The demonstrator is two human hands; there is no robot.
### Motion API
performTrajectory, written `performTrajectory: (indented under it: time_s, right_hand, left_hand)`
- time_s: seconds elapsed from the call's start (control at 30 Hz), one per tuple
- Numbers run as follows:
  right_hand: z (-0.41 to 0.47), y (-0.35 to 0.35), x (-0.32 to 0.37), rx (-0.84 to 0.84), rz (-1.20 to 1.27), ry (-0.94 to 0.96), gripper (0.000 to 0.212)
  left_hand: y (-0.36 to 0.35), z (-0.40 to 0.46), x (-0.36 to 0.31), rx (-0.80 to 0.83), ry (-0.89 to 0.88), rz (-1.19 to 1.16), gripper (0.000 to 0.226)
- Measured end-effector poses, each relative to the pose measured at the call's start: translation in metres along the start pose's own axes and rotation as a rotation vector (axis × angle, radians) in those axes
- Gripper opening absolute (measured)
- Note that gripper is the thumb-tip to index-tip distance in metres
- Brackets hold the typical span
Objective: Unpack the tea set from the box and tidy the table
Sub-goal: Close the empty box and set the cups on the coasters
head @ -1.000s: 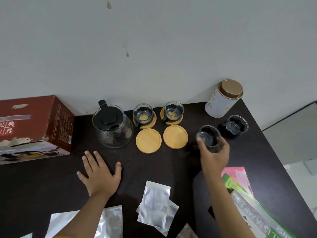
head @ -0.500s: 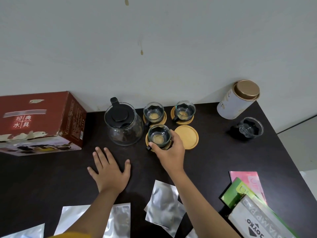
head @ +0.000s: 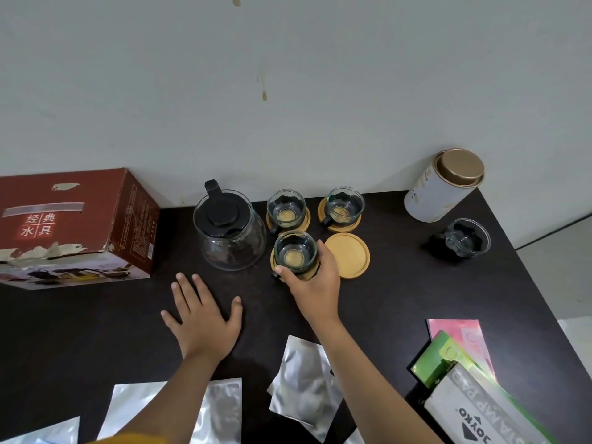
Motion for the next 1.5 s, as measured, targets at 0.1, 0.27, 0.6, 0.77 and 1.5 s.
performTrajectory:
  time_s: [0.1,0.27,0.6,0.77,1.5]
  right_hand:
    - [0.004,0.018,-0.007,-0.043,-0.014,-0.037,0.096]
    - [0.037,0.076,-0.038,-0.51,0.058,-0.243,0.078]
    - [0.107,0.161,-0.114,-0.72,0.187,-0.633,0.114]
    - [0.122,0.166,-0.12,-0.664,0.259,-0.575,0.099]
    - [0.029,0.07,-0.048,-0.104,0.052,0.043,0.072]
  left_hand:
    - [0.0,0.0,0.001,-0.004,-0.001,0.003,0.096]
    - [-0.002,0.001,0.002,-0.002,0.001,0.0,0.094]
    - [0.0,0.001,-0.001,-0.006,0.005,-0.015,0.095]
    - [0.0,0.001,0.0,-0.011,0.001,-0.009,0.096]
    - [-0.002,0.001,0.0,-0.018,0.008,0.001,0.09]
Point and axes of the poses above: each hand's wrist, its own z-axis towards the middle knuckle, its own y-axis out of the back of the hand, x = y × z, the point moved 1 cm from there along z, towards the middle knuckle, and after that the axes turned 11 degrees about -z, right-handed, at the moved point
